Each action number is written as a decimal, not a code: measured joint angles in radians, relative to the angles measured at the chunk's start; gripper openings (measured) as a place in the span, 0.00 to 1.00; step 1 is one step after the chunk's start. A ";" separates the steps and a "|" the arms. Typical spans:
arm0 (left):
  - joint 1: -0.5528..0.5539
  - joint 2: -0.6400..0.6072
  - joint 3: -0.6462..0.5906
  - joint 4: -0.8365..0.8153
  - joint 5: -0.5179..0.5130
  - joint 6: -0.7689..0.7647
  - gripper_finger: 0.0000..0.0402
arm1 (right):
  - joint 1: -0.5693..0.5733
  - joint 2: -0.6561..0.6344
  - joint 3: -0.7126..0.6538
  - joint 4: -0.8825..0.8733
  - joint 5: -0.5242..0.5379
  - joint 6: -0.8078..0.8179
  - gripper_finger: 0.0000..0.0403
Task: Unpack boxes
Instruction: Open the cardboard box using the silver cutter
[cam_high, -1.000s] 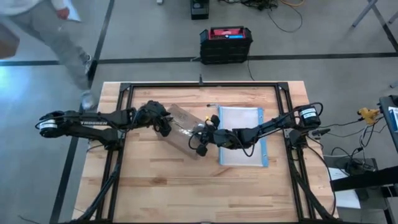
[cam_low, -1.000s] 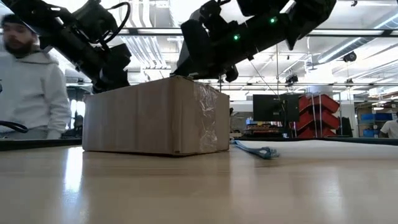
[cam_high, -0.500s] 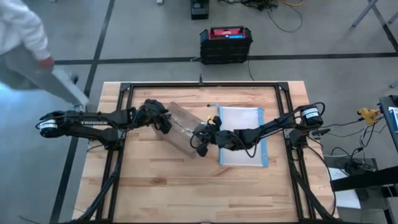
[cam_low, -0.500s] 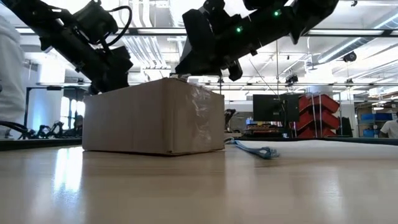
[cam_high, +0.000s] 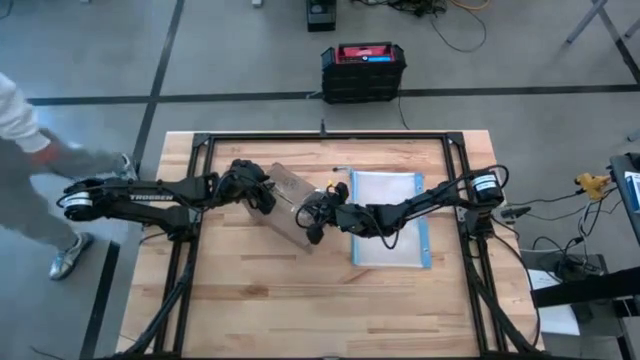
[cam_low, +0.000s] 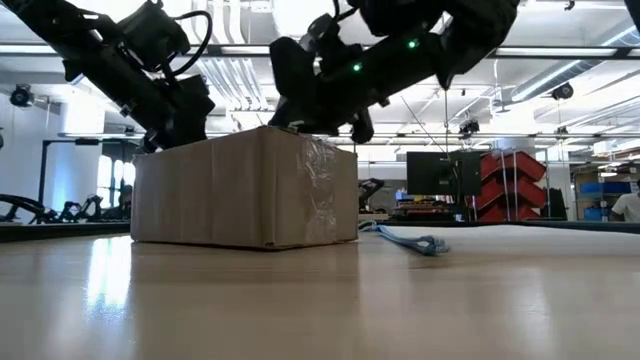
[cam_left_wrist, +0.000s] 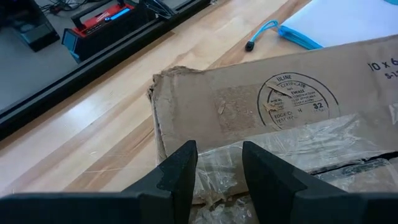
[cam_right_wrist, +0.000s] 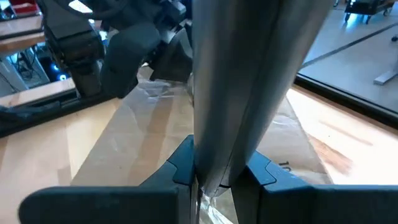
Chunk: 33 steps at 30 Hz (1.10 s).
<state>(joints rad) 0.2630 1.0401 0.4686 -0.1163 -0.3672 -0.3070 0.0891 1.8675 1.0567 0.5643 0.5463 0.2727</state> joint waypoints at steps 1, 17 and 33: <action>0.000 0.000 0.000 -0.002 0.000 -0.001 0.30 | 0.000 0.002 0.004 0.001 -0.003 0.003 0.10; -0.003 -0.001 0.004 -0.089 -0.062 -0.055 0.30 | 0.066 -0.024 0.004 -0.110 0.032 0.137 0.10; 0.000 -0.001 0.000 -0.102 -0.099 -0.090 0.30 | 0.048 -0.062 0.052 -0.127 0.039 0.134 0.10</action>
<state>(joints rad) 0.2626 1.0389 0.4686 -0.2182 -0.4661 -0.3972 0.1373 1.8053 1.1090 0.4370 0.5848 0.4069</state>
